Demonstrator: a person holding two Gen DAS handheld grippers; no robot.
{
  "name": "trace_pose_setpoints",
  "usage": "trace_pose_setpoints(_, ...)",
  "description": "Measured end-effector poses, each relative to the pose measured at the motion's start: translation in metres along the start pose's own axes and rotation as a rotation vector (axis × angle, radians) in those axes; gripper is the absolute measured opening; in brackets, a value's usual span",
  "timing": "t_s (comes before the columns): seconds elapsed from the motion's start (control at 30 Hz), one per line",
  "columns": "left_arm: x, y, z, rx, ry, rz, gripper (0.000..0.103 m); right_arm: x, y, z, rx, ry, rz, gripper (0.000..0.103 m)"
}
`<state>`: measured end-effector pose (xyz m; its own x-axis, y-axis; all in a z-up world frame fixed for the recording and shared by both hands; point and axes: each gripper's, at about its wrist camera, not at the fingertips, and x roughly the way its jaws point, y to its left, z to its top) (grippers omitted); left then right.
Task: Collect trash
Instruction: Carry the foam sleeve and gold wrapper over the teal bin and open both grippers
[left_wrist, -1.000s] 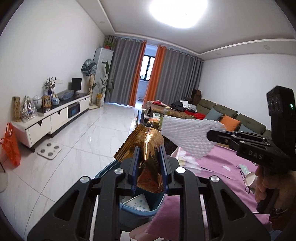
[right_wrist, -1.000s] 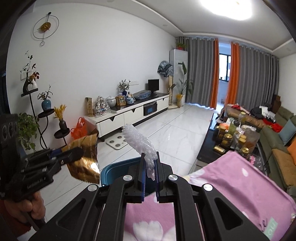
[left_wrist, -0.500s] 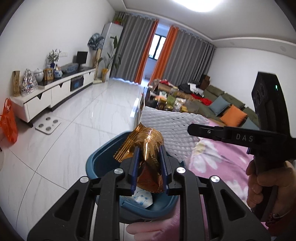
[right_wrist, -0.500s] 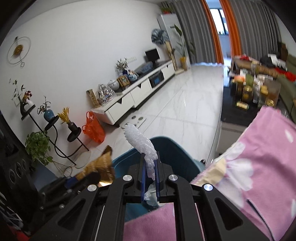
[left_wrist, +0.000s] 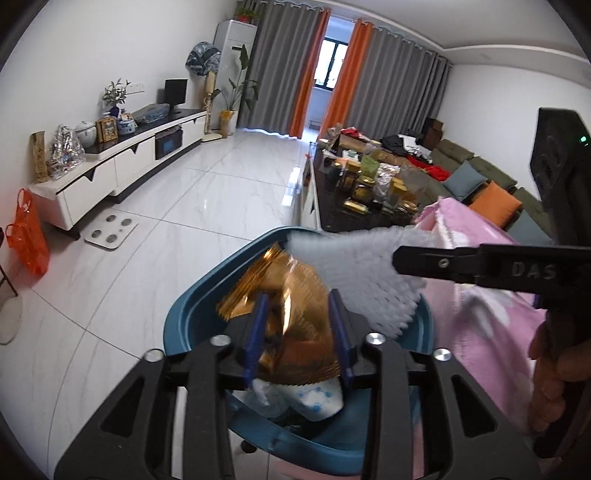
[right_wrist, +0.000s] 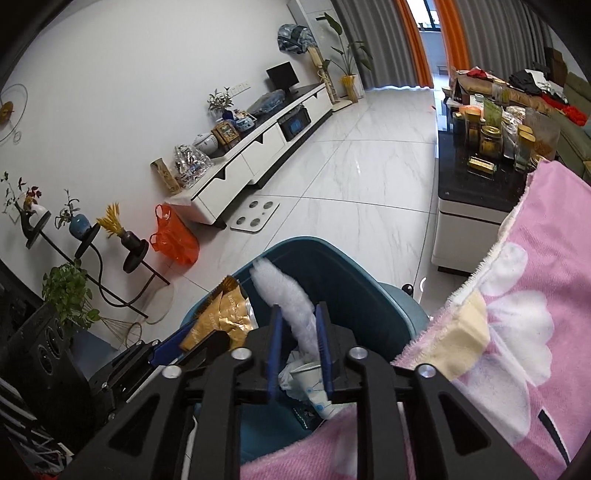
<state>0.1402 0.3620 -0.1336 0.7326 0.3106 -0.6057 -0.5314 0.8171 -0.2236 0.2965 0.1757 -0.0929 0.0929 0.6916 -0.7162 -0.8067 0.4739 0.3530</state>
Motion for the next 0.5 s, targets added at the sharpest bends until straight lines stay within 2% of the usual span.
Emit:
trace_pose_setpoints(0.07, 0.011, 0.003, 0.000, -0.003, 0.017, -0.007, 0.057, -0.001, -0.001, -0.001, 0.010, -0.005, -0.004, 0.042)
trace_pose_setpoints(0.1, 0.016, 0.003, 0.001, -0.004, 0.014, 0.014, 0.057, -0.003, -0.002, -0.001, 0.014, -0.015, -0.009, 0.042)
trace_pose_setpoints(0.23, 0.014, 0.007, 0.001, -0.020, -0.008, 0.021, 0.061, -0.014, -0.005, -0.002, 0.021, -0.043, -0.015, 0.042)
trace_pose_setpoints(0.37, -0.022, 0.010, 0.003, -0.042, -0.072, 0.029, 0.070, -0.042, -0.004, -0.007, 0.023, -0.109, -0.009, 0.042)
trace_pose_setpoints(0.5, -0.070, 0.014, 0.006, -0.064, -0.159, 0.032, 0.079, -0.076, 0.002, -0.013, 0.001, -0.192, -0.002, 0.048)
